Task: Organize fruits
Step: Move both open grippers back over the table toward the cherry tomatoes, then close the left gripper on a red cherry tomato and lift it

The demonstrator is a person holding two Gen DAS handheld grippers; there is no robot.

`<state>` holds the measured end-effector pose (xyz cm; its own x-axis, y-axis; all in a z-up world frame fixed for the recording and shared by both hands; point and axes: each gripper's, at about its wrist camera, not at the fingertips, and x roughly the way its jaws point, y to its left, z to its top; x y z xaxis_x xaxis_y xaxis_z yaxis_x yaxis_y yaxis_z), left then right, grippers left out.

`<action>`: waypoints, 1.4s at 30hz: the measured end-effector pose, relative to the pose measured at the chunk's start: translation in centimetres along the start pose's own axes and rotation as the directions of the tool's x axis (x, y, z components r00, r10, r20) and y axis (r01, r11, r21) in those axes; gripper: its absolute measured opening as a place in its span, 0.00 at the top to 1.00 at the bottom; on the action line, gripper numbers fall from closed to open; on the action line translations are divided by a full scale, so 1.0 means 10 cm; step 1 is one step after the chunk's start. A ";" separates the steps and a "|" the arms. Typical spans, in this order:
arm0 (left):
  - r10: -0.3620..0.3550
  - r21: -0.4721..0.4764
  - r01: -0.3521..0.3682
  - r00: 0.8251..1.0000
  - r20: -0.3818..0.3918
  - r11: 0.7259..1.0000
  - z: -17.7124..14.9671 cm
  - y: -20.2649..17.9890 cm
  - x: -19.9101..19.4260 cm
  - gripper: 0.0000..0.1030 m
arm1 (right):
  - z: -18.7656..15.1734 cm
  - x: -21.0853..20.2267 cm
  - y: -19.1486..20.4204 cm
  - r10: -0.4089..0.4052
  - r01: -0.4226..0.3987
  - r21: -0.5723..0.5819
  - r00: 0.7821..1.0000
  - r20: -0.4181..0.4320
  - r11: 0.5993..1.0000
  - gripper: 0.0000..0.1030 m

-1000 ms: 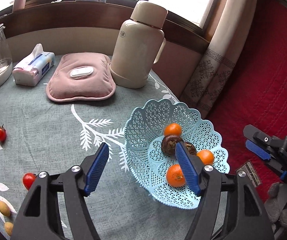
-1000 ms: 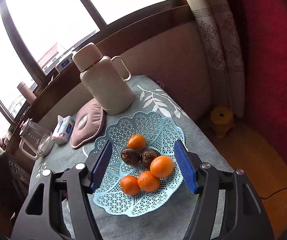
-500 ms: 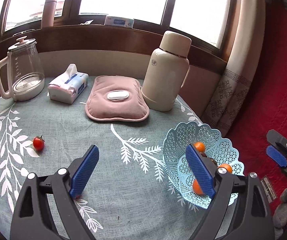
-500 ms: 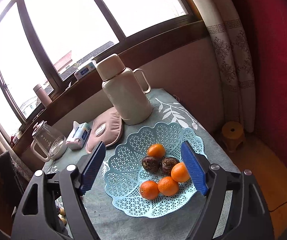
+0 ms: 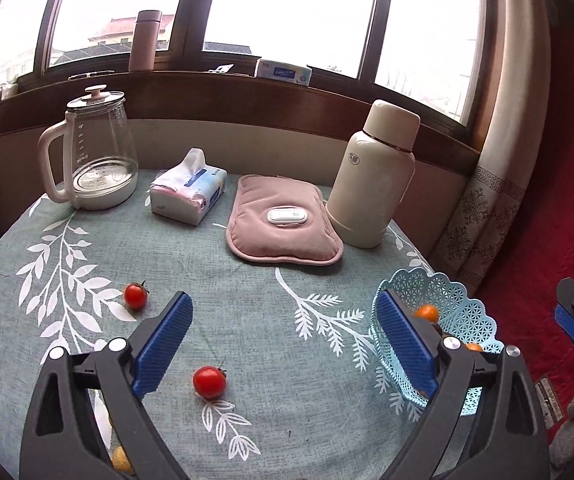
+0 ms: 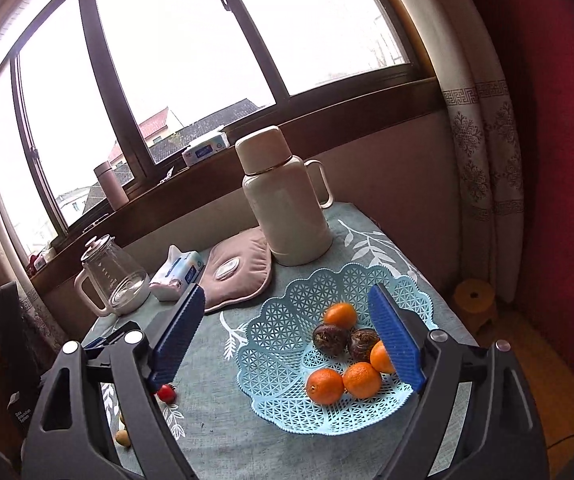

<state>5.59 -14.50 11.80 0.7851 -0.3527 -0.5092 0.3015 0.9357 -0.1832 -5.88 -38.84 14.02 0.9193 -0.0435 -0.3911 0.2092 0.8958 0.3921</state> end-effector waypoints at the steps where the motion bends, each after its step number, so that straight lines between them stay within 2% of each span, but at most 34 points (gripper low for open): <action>1: 0.002 -0.006 -0.002 1.000 -0.004 1.000 0.00 0.04 0.00 0.10 | -0.01 0.02 0.01 0.002 -0.002 -0.001 1.000 -0.006 1.000 0.17; 5: 0.012 -0.054 -0.014 0.999 -0.033 0.998 0.00 0.24 0.01 0.10 | -0.09 0.08 0.09 0.015 -0.016 -0.022 0.999 -0.036 1.000 0.17; 10: 0.057 -0.100 -0.060 0.998 -0.033 0.993 0.05 0.56 -0.02 0.10 | -0.16 0.10 0.19 0.028 -0.030 -0.046 0.998 -0.054 0.998 0.17; 15: 0.100 -0.141 -0.108 0.993 -0.065 0.984 0.08 0.95 0.02 0.10 | -0.22 0.17 0.25 0.032 -0.036 -0.059 0.996 -0.079 0.998 0.17; 19: 0.130 -0.177 -0.147 0.986 -0.102 0.973 0.09 1.23 0.15 0.10 | -0.28 0.24 0.30 0.036 -0.044 -0.074 0.994 -0.105 0.996 0.17; 24: 0.114 -0.158 -0.147 0.973 -0.199 0.976 0.06 1.42 0.52 0.11 | -0.36 0.32 0.36 0.042 -0.055 -0.093 0.990 -0.137 0.994 0.17; 26: 0.103 -0.149 -0.142 0.965 -0.243 0.979 0.05 1.47 0.67 0.19 | -0.38 0.34 0.37 0.043 -0.058 -0.099 0.988 -0.145 0.993 0.17; 32: 0.062 -0.143 -0.117 0.938 -0.340 0.983 0.05 1.55 1.01 0.33 | -0.43 0.39 0.40 0.045 -0.063 -0.109 0.985 -0.165 0.992 0.17; 39: 0.085 -0.114 -0.139 0.919 -0.386 0.984 0.05 1.61 1.26 0.45 | -0.48 0.45 0.43 0.044 -0.068 -0.122 0.981 -0.189 0.990 0.17; 42: 0.093 -0.114 -0.150 0.912 -0.399 0.982 0.04 1.65 1.34 0.55 | -0.51 0.48 0.45 0.044 -0.071 -0.130 0.980 -0.196 0.989 0.17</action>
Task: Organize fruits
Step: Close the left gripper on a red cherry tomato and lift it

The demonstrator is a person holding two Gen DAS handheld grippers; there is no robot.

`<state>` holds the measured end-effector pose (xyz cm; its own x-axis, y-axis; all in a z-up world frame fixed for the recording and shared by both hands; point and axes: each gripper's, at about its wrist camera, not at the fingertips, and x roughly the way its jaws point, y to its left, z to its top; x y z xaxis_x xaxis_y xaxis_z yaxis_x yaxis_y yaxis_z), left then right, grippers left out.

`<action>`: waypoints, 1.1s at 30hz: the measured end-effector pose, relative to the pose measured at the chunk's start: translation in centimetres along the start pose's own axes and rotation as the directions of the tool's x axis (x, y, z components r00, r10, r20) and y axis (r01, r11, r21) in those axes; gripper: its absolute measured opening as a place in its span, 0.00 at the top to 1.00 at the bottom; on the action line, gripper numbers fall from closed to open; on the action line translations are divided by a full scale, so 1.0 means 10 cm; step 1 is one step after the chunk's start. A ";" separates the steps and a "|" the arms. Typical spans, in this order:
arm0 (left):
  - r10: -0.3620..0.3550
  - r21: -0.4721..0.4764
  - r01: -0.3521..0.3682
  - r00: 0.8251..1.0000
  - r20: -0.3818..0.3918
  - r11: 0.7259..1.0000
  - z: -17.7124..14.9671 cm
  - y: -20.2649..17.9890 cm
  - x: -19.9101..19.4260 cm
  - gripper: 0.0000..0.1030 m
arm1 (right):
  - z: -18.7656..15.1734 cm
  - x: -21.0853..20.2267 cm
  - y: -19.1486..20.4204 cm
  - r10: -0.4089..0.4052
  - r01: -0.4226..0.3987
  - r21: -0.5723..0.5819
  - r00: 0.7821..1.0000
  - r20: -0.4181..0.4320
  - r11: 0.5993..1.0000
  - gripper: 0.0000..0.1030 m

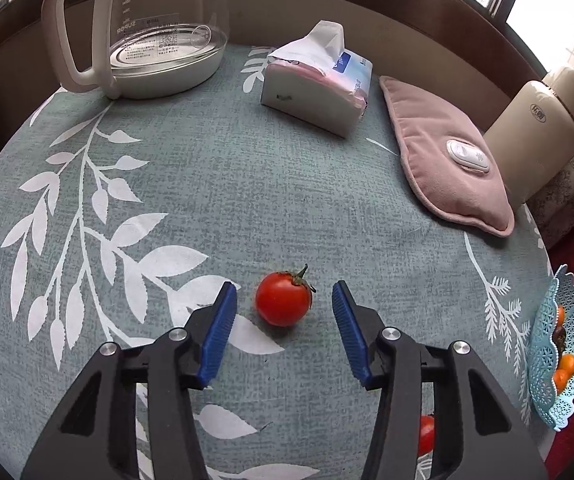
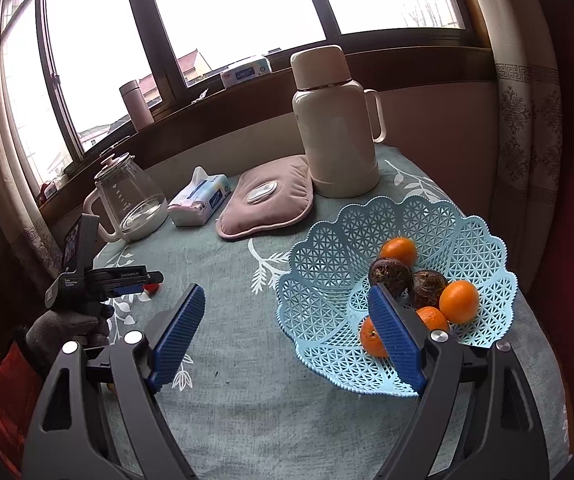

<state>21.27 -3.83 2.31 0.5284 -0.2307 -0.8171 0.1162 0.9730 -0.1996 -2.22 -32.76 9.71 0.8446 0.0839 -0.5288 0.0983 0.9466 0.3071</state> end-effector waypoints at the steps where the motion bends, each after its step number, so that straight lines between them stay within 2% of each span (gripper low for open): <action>1: 0.002 0.001 -0.002 1.000 0.004 1.000 0.00 0.01 0.01 0.58 | -0.01 0.01 0.00 0.001 -0.001 -0.001 1.000 -0.002 1.000 0.17; 5: -0.013 0.001 0.013 1.000 0.015 1.000 -0.01 0.02 0.01 0.72 | -0.05 0.05 0.04 0.002 -0.002 -0.010 1.000 -0.018 1.000 0.17; 10: -0.040 -0.006 0.041 0.998 0.048 0.999 -0.07 0.03 -0.11 0.73 | -0.13 0.11 0.12 0.010 -0.012 -0.033 0.999 -0.047 0.999 0.17; 16: -0.064 0.000 0.065 0.985 0.159 0.998 -0.16 0.00 -0.53 0.73 | -0.19 0.25 0.29 0.051 -0.054 -0.029 0.992 -0.112 0.998 0.17; 21: -0.098 0.014 0.098 0.961 0.259 0.995 -0.17 -0.04 -0.92 0.73 | -0.19 0.49 0.57 0.096 -0.106 -0.045 0.979 -0.181 0.993 0.17; 26: -0.157 0.007 0.164 0.931 0.330 0.986 -0.12 -0.06 -1.26 0.73 | -0.25 0.83 0.94 0.136 -0.159 -0.066 0.953 -0.272 0.985 0.17; 33: -0.193 0.003 0.211 0.888 0.417 0.978 -0.01 -0.04 -1.61 0.72 | -0.33 1.30 1.35 0.110 -0.162 -0.129 0.935 -0.338 0.978 0.17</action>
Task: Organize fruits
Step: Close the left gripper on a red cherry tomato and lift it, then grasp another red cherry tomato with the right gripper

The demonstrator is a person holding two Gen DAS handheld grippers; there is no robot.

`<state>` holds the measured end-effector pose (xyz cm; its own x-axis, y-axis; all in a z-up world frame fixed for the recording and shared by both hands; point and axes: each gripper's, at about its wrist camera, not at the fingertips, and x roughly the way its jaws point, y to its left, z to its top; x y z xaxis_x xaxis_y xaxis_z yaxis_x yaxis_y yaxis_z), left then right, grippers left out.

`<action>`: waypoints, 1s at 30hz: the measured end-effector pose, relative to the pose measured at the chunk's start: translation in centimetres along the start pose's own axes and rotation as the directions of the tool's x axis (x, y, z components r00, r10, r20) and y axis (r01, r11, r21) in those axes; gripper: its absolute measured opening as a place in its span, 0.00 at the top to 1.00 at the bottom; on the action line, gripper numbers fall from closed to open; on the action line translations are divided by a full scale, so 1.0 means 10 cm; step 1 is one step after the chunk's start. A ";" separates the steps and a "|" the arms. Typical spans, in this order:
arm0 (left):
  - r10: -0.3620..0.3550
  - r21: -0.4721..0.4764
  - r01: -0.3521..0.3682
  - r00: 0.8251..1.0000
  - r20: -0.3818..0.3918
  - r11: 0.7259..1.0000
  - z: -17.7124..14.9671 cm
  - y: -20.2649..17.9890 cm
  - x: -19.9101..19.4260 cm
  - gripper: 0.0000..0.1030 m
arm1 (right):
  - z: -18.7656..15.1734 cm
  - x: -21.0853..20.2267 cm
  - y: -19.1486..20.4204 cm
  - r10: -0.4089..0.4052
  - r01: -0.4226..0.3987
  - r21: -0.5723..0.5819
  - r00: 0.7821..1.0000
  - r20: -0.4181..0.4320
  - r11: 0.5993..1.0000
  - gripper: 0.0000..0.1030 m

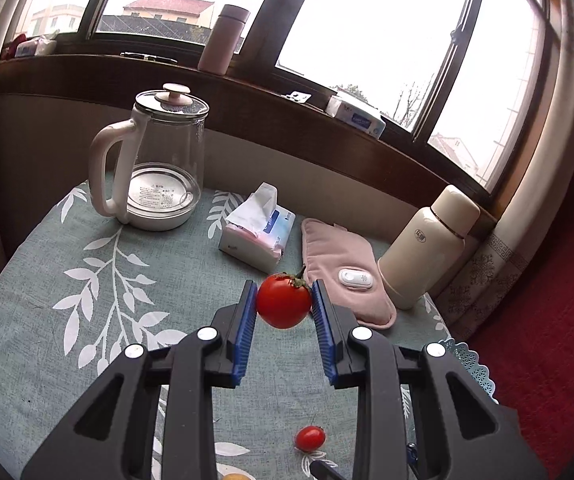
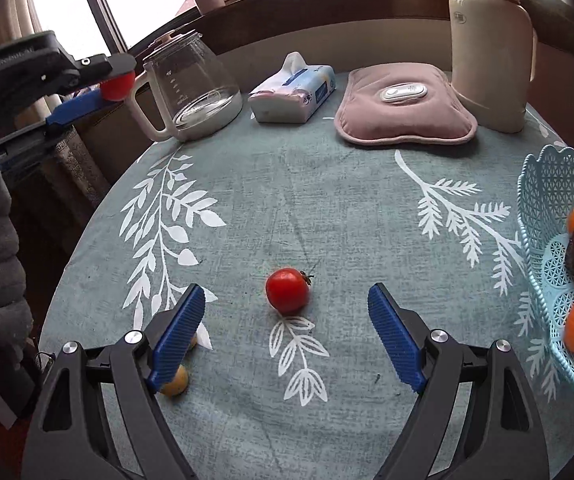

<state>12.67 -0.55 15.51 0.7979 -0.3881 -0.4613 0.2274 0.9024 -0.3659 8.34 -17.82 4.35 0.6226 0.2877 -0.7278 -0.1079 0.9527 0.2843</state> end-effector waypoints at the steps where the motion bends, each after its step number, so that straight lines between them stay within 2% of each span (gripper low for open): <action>1: 0.004 -0.004 -0.004 1.000 0.014 1.000 0.00 0.01 -0.04 0.72 | 0.01 0.06 0.02 -0.007 0.007 -0.004 1.000 -0.008 1.000 0.17; 5: 0.009 0.001 -0.009 0.999 0.036 1.000 -0.02 0.05 -0.10 0.72 | 0.02 0.27 0.02 -0.030 0.030 -0.001 0.998 -0.050 1.000 0.26; 8: 0.000 -0.005 0.000 1.000 0.022 1.000 -0.03 0.10 -0.06 0.72 | -0.01 0.39 0.01 -0.038 0.039 0.005 0.996 -0.082 0.999 0.38; 11: -0.001 -0.014 0.001 1.000 0.005 1.000 -0.05 0.14 0.00 0.72 | -0.02 0.42 0.05 -0.089 0.087 -0.035 0.994 -0.065 0.996 0.47; 14: 0.001 -0.019 -0.001 1.000 -0.008 1.000 -0.07 0.17 0.04 0.72 | -0.04 0.43 0.08 -0.136 0.132 -0.070 0.989 -0.053 0.989 0.61; 16: 0.002 -0.017 -0.003 1.000 -0.014 1.000 -0.09 0.16 0.07 0.72 | -0.07 0.41 0.08 -0.136 0.132 -0.081 0.989 -0.050 0.988 0.69; 21: 0.005 -0.003 -0.005 0.999 -0.043 1.000 -0.17 0.10 0.16 0.72 | -0.10 0.29 0.03 -0.121 0.119 -0.061 0.992 -0.034 0.991 0.71; 30: -0.009 0.042 0.012 0.997 -0.076 0.999 -0.30 -0.06 0.25 0.72 | 0.03 -0.24 -0.24 -0.140 0.138 0.026 0.987 0.077 0.990 0.71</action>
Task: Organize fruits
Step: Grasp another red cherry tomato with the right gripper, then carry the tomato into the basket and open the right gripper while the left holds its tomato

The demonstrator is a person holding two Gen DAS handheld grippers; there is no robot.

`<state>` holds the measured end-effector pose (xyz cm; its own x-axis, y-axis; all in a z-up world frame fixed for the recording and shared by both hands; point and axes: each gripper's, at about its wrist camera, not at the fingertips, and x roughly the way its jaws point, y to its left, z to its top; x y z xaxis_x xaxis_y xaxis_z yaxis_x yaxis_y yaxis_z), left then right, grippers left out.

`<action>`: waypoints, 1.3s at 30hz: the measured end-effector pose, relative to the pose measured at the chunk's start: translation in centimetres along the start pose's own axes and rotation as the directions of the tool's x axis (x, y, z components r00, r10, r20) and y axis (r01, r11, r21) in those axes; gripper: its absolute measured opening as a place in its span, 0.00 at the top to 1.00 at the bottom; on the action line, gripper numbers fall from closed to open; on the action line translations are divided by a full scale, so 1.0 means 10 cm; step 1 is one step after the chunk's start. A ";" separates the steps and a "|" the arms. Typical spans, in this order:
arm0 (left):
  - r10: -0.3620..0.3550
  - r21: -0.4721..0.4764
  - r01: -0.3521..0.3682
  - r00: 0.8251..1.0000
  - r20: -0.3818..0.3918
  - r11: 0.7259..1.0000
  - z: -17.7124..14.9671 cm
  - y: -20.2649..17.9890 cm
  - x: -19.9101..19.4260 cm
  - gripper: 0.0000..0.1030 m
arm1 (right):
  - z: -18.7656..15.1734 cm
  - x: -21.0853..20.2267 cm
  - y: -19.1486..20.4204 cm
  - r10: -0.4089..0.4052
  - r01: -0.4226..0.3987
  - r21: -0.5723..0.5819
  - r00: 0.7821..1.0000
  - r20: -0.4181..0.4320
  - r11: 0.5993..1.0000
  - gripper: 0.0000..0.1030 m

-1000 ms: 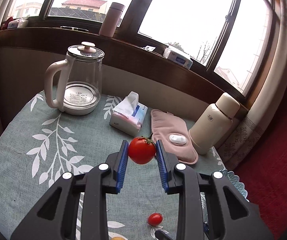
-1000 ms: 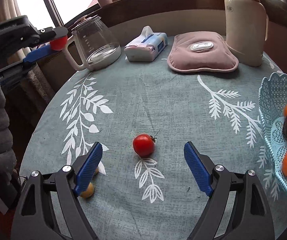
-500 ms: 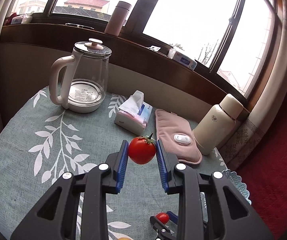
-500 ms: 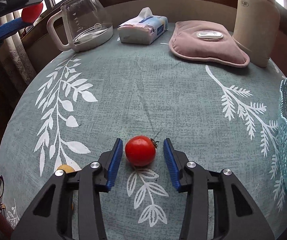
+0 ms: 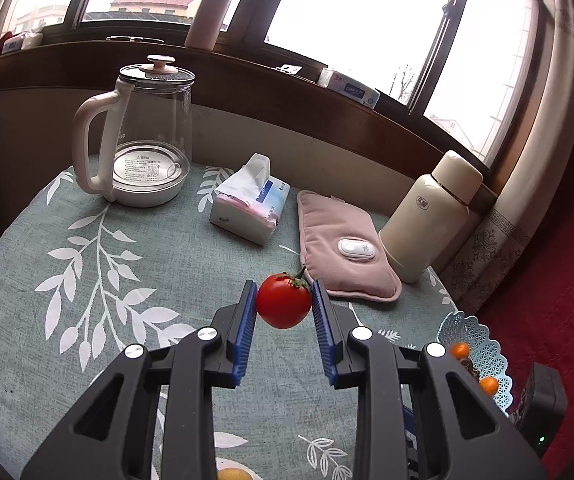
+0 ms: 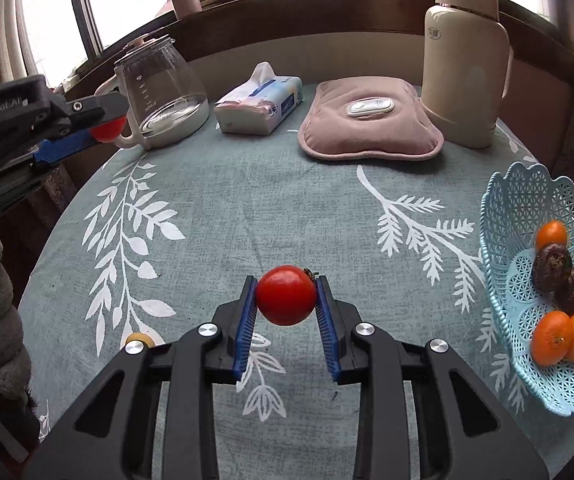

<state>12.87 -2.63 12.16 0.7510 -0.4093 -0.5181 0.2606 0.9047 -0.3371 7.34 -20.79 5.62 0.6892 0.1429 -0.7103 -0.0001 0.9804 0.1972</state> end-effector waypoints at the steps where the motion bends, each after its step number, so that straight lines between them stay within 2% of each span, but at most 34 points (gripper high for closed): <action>1: -0.001 0.003 0.001 1.000 -0.003 1.000 -0.01 -0.01 0.01 0.73 | 0.02 -0.05 -0.07 -0.007 0.007 0.016 1.000 0.013 1.000 0.71; 8: -0.007 0.019 0.007 1.000 -0.016 1.000 -0.05 -0.07 0.04 0.72 | 0.11 -0.34 -0.60 -0.093 0.081 0.141 0.993 0.078 0.987 0.71; 17: -0.015 0.041 0.016 0.999 -0.032 0.999 -0.09 -0.15 0.08 0.72 | 0.07 -0.45 -1.13 -0.163 0.137 0.261 0.983 0.080 0.956 0.71; 25: -0.017 0.057 0.020 0.999 -0.047 0.998 -0.14 -0.21 0.12 0.72 | 0.00 -0.42 -1.27 -0.177 0.153 0.296 0.982 0.059 0.943 0.70; 29: -0.018 0.064 0.022 0.998 -0.052 0.998 -0.16 -0.23 0.13 0.72 | 0.00 -0.47 -1.33 -0.180 0.147 0.326 0.981 0.073 0.934 0.60; 39: -0.025 0.095 0.031 0.997 -0.069 0.995 -0.25 -0.36 0.16 0.72 | -0.09 -0.71 -1.42 -0.202 0.149 0.356 0.973 0.116 0.923 0.59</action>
<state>11.68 -6.82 10.56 0.7010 -0.4386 -0.5623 0.3406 0.8987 -0.2764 1.85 -35.56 7.27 0.7546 -0.0744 -0.6520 0.3603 0.8774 0.3168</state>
